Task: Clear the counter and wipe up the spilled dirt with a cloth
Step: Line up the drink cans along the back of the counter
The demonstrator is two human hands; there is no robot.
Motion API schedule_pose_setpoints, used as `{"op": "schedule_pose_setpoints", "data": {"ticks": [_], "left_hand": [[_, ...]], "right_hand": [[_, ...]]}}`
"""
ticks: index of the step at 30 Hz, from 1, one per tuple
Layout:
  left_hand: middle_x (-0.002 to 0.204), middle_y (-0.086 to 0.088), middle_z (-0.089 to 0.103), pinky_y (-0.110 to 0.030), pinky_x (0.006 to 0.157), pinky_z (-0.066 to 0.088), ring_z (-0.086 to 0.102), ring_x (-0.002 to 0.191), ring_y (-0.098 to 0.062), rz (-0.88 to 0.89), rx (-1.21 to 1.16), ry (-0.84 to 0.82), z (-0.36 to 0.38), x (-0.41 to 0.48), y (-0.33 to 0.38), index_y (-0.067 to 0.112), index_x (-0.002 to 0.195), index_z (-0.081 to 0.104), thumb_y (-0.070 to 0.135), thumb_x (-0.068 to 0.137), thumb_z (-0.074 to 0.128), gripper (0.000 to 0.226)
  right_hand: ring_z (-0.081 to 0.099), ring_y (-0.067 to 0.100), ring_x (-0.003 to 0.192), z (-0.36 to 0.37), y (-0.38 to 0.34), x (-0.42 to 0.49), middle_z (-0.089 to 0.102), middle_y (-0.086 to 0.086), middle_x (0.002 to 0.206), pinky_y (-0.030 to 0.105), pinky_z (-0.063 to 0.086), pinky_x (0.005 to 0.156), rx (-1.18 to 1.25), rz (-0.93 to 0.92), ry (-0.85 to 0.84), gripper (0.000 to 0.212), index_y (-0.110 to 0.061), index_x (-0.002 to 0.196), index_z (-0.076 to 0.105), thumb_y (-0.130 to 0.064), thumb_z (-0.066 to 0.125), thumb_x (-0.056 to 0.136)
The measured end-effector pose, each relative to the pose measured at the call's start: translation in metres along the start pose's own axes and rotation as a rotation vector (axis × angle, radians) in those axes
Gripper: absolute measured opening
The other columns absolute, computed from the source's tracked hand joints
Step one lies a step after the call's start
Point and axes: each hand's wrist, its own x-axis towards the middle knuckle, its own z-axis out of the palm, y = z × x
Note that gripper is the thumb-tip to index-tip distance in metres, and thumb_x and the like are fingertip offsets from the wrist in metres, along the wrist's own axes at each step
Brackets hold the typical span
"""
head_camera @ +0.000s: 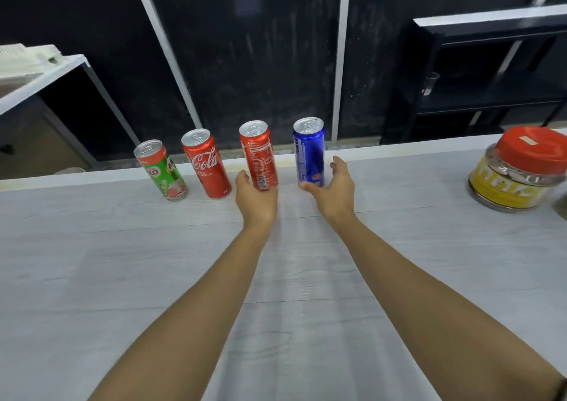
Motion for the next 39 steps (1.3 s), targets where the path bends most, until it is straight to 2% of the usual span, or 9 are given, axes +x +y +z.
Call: {"op": "schedule_pose_setpoints", "data": {"ticks": [3,8,12,16,21,24,28,33,39], "left_hand": [[0.134,-0.006,0.051,-0.020,0.094,0.036,0.050,0.122,-0.017,-0.028,-0.147,0.081,0.020,-0.044,-0.005,0.012,0.132,0.044,-0.005,0.085,0.062,0.053],[0.135,0.004,0.050,-0.023,0.103,0.038,0.047,0.126,-0.014,0.098,-0.134,-0.197,0.078,-0.100,0.020,0.019,0.130,0.045,0.005,0.084,0.068,0.053],[0.150,0.006,0.035,-0.031,0.109,0.036,0.035,0.136,-0.015,0.145,0.015,-0.500,0.140,-0.134,0.054,0.026,0.142,0.031,0.031,0.078,0.078,0.080],[0.159,0.002,0.015,-0.038,0.114,0.029,0.020,0.145,-0.019,0.208,0.108,-0.694,0.203,-0.161,0.077,0.024,0.150,0.011,0.038,0.064,0.087,0.115],[0.159,0.001,0.013,-0.044,0.114,0.032,0.023,0.144,-0.021,0.182,0.003,-0.806,0.259,-0.175,0.080,0.026,0.151,-0.002,0.031,0.055,0.093,0.134],[0.152,0.003,0.026,-0.044,0.107,0.043,0.036,0.136,-0.017,0.200,-0.078,-0.794,0.277,-0.179,0.077,0.031,0.149,0.001,0.029,0.050,0.094,0.136],[0.145,0.003,0.037,-0.041,0.103,0.046,0.043,0.131,-0.016,0.216,-0.139,-0.712,0.290,-0.178,0.074,0.030,0.148,0.011,0.030,0.051,0.093,0.127],[0.134,0.005,0.047,-0.036,0.097,0.051,0.050,0.122,-0.011,0.245,-0.180,-0.647,0.290,-0.170,0.070,0.025,0.138,0.032,0.030,0.049,0.093,0.108],[0.131,0.007,0.050,-0.027,0.093,0.052,0.054,0.116,-0.006,0.232,-0.217,-0.445,0.249,-0.130,0.068,0.024,0.138,0.034,0.031,0.048,0.094,0.108]], "right_hand": [[0.051,0.018,0.122,-0.028,0.010,-0.016,0.052,0.006,0.136,0.020,0.040,0.091,-0.016,0.002,0.136,0.063,-0.014,0.137,0.040,-0.015,0.072,0.082],[0.060,0.006,0.091,-0.114,0.025,-0.048,0.064,-0.002,0.102,0.006,0.046,0.073,0.101,-0.064,0.304,0.025,-0.012,0.115,0.059,-0.012,0.062,0.089],[0.061,0.006,0.083,-0.203,0.047,-0.061,0.064,-0.002,0.092,0.007,0.046,0.067,0.126,-0.054,0.563,0.015,-0.012,0.104,0.062,-0.015,0.061,0.089],[0.059,0.016,0.095,-0.293,0.076,-0.057,0.060,0.004,0.113,0.028,0.050,0.078,0.074,0.036,0.806,0.031,-0.013,0.113,0.051,-0.004,0.058,0.084],[0.038,0.027,0.132,-0.365,0.096,-0.018,0.038,0.011,0.145,0.041,0.036,0.108,-0.156,0.138,0.571,0.080,-0.006,0.141,0.031,-0.013,0.076,0.076],[0.041,0.024,0.130,-0.378,0.092,0.002,0.042,0.010,0.143,0.032,0.037,0.104,-0.155,0.103,0.453,0.093,-0.005,0.144,0.029,-0.016,0.083,0.069],[0.060,0.016,0.101,-0.381,0.093,0.014,0.062,0.001,0.111,0.025,0.049,0.083,-0.114,0.054,0.447,0.074,-0.009,0.127,0.050,-0.023,0.087,0.064],[0.056,-0.005,0.076,-0.364,0.090,0.021,0.063,-0.002,0.096,0.001,0.042,0.060,-0.063,0.001,0.494,0.058,-0.009,0.115,0.057,-0.019,0.085,0.065],[0.057,-0.004,0.079,-0.309,0.070,0.046,0.061,-0.010,0.090,0.011,0.046,0.070,0.000,-0.006,0.437,0.055,-0.013,0.111,0.058,-0.022,0.084,0.064]]}}
